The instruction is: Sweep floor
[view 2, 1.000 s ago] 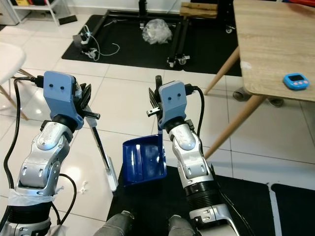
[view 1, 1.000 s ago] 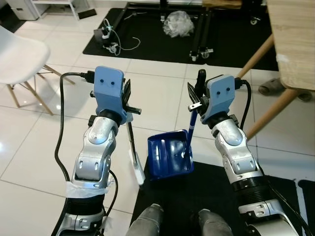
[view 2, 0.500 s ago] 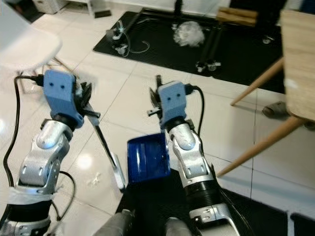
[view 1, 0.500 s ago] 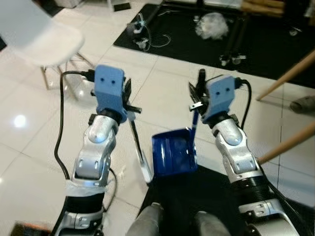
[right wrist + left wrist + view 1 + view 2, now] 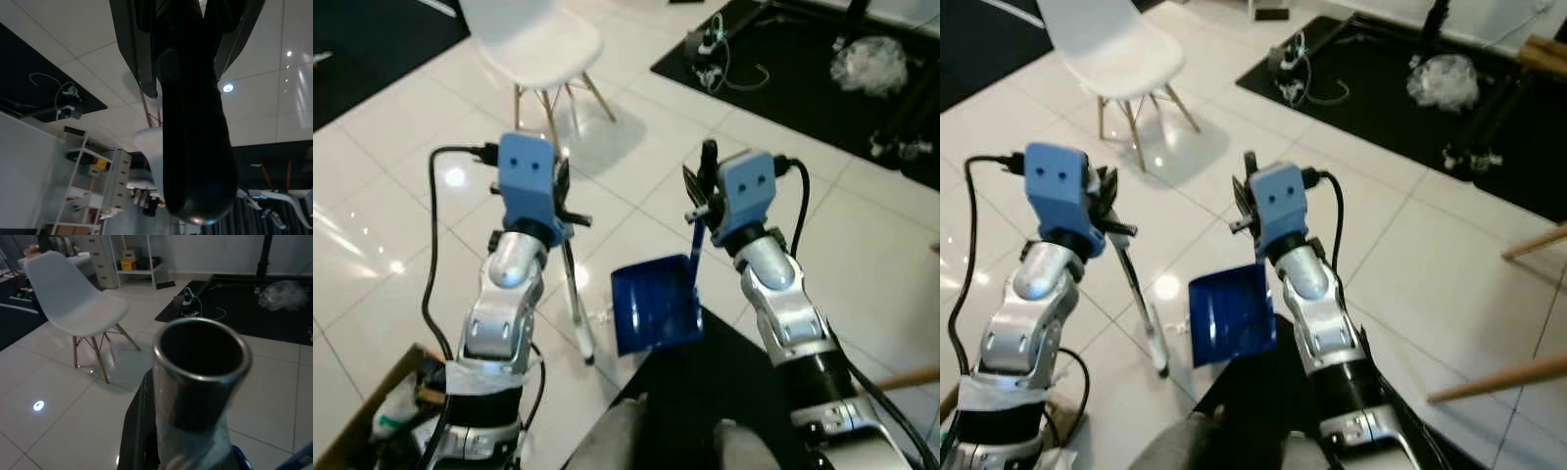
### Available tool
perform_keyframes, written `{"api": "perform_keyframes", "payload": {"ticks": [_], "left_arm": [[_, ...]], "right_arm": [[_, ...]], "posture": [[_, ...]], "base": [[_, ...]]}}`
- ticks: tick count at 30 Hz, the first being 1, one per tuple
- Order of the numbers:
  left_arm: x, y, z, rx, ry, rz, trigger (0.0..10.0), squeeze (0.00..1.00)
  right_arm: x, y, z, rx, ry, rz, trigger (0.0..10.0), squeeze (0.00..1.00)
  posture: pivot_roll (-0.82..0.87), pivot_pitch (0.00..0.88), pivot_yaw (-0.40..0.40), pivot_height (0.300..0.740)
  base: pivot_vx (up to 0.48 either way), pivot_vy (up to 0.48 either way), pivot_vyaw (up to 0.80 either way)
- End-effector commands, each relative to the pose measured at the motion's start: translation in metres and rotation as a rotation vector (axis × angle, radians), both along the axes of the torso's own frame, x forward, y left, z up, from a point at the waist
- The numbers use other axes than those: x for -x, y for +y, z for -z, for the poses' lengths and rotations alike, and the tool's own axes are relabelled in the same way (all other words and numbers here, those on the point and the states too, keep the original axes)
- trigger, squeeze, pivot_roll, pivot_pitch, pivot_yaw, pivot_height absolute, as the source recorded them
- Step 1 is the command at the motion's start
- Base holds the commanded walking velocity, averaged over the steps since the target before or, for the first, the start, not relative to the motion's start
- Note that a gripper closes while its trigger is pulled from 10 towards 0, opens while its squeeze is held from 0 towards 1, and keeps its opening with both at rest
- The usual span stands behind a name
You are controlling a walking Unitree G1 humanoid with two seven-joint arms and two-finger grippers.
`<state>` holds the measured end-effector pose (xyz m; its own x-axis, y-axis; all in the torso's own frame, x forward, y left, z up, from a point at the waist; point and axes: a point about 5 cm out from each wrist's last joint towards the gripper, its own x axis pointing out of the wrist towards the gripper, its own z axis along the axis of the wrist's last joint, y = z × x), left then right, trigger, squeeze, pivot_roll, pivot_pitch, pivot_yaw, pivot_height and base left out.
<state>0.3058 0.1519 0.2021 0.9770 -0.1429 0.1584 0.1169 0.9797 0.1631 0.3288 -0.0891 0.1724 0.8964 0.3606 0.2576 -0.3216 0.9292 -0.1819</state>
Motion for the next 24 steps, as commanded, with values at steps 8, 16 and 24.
{"api": "perform_keyframes", "payload": {"ticks": [8, 16, 24], "left_arm": [[-0.003, -0.001, 0.001, -0.024, -0.001, -0.016, 10.0, 0.00], [-0.006, -0.004, 0.004, -0.031, 0.010, -0.015, 10.0, 0.00], [-0.007, -0.012, 0.013, -0.019, 0.044, 0.014, 10.0, 0.00]], "right_arm": [[0.001, 0.003, -0.006, -0.016, -0.034, -0.010, 10.0, 0.00], [0.000, 0.000, -0.006, -0.020, -0.033, 0.000, 10.0, 0.00], [-0.003, -0.006, -0.003, -0.087, 0.010, 0.043, 10.0, 0.00]], "posture": [[0.06, 0.114, 0.067, 0.740], [0.05, 0.117, 0.072, 0.740], [0.05, 0.117, 0.076, 0.740]], "base": [[0.000, 0.000, 0.78], [0.000, 0.000, 0.78], [0.000, 0.000, 0.14]]}}
